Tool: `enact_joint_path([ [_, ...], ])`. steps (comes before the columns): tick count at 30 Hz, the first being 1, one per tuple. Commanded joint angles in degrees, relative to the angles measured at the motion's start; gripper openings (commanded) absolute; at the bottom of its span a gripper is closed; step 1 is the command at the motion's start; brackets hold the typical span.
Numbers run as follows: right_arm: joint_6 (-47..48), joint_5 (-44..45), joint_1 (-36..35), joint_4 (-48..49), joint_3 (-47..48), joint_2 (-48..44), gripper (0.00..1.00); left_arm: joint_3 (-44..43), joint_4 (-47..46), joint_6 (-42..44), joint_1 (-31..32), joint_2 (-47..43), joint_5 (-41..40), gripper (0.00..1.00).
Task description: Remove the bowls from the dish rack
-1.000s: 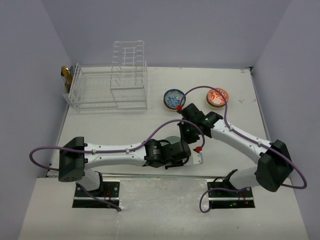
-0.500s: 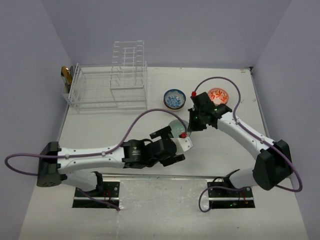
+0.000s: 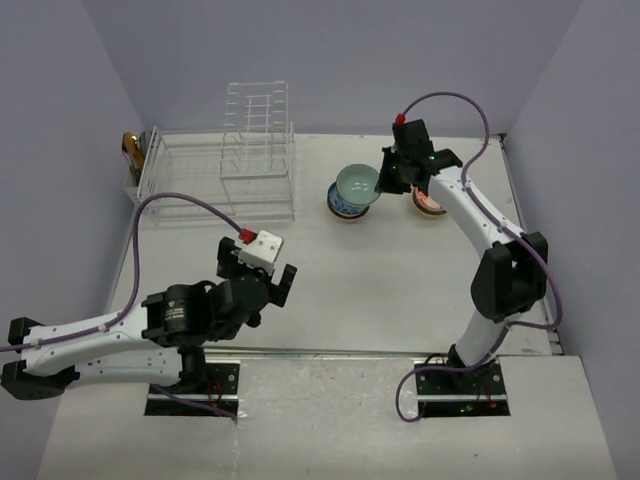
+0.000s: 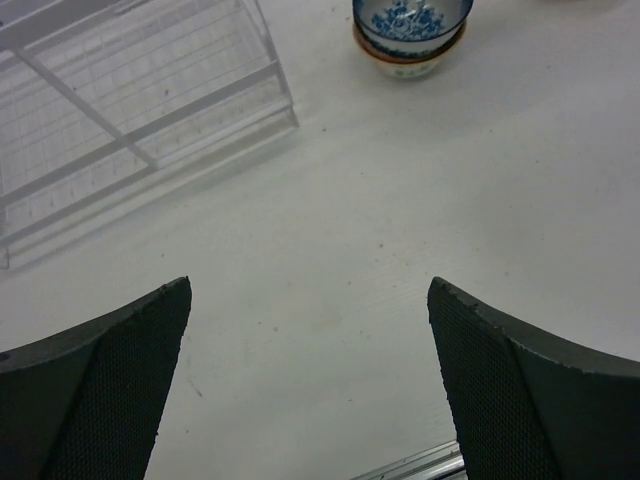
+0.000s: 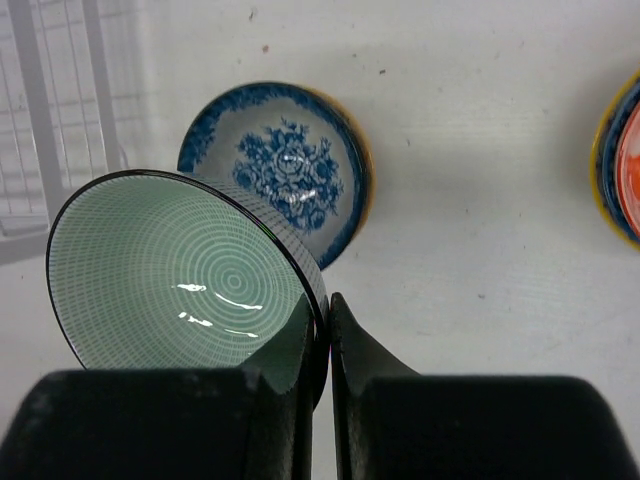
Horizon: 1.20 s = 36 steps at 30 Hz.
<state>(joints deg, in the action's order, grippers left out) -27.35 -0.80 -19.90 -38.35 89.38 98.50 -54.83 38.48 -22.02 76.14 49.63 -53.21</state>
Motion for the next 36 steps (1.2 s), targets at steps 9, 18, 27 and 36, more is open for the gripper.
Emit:
enact_joint_path([
  [9,1.34,1.06,0.13,0.11,12.48,11.71,0.00,10.18,1.07,-6.81,-0.11,-9.90,-1.46,1.00],
  [18,2.74,-0.87,-0.14,0.12,13.27,15.23,0.00,9.39,1.95,-7.51,-0.11,-5.16,-0.58,1.00],
  [27,2.48,-2.63,-0.23,0.56,15.03,17.69,0.02,9.83,1.07,-7.60,-0.11,-6.82,0.48,1.00],
  [36,1.95,-4.21,-0.14,0.29,17.75,20.15,0.09,10.09,0.81,-7.34,-0.11,-7.53,1.27,1.00],
])
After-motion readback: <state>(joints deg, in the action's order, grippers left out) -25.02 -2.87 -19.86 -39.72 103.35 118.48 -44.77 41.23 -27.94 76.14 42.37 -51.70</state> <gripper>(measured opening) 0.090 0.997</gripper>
